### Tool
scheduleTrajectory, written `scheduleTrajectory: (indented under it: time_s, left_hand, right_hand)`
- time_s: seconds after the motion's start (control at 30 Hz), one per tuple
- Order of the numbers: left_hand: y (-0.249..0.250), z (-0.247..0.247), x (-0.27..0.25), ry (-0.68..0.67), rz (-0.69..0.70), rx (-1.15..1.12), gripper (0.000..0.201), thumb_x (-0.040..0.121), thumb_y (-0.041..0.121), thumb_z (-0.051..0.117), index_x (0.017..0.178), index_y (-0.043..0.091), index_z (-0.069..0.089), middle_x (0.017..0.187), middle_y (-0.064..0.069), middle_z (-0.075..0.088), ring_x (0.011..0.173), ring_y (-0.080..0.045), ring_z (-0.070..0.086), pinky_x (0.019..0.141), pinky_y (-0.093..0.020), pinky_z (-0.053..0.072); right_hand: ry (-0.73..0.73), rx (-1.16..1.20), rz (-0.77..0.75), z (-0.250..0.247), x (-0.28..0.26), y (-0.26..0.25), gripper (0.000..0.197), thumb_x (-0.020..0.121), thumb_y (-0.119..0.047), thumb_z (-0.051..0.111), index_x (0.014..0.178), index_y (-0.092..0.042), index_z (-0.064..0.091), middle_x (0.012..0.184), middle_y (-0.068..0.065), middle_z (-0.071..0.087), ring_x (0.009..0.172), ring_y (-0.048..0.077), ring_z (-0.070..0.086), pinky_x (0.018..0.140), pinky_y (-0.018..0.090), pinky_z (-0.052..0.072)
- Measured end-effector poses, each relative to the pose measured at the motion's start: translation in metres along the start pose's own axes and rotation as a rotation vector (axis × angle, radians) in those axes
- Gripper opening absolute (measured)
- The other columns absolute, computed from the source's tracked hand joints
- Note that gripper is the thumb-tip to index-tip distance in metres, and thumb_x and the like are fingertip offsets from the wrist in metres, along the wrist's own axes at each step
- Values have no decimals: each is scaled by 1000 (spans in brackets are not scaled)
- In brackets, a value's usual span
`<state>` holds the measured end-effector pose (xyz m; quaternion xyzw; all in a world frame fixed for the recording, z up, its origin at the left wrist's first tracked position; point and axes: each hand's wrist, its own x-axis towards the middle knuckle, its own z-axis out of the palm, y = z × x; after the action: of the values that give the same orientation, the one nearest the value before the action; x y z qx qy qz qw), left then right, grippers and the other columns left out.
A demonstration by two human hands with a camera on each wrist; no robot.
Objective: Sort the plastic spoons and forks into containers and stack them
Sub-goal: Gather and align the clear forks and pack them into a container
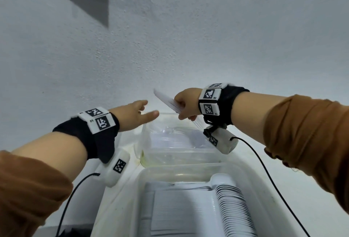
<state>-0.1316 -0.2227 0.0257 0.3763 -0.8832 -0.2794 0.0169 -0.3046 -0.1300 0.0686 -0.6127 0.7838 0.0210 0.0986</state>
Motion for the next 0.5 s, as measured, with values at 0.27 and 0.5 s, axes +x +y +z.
scheduleTrajectory:
  time_s: [0.27,0.5]
  left_hand:
    - [-14,17,-10,-286,2,60,143,46,80,63,147,23,-21,157,2,14,140,-18,28,114,-33,23]
    - [-17,15,-8,-336,41,89,177,0,97,43,145,22,-25,157,3,14,141,-16,27,114,-35,25]
  right_hand:
    - [-91,-100,7,5,11,-6,21,81,-19,65,72,-20,46,61,-6,61,31,-3,49,68,21,51]
    - [-338,-123,37,9,19,-5,21,79,-14,71,72,-14,51,47,-6,61,36,1,57,51,14,48]
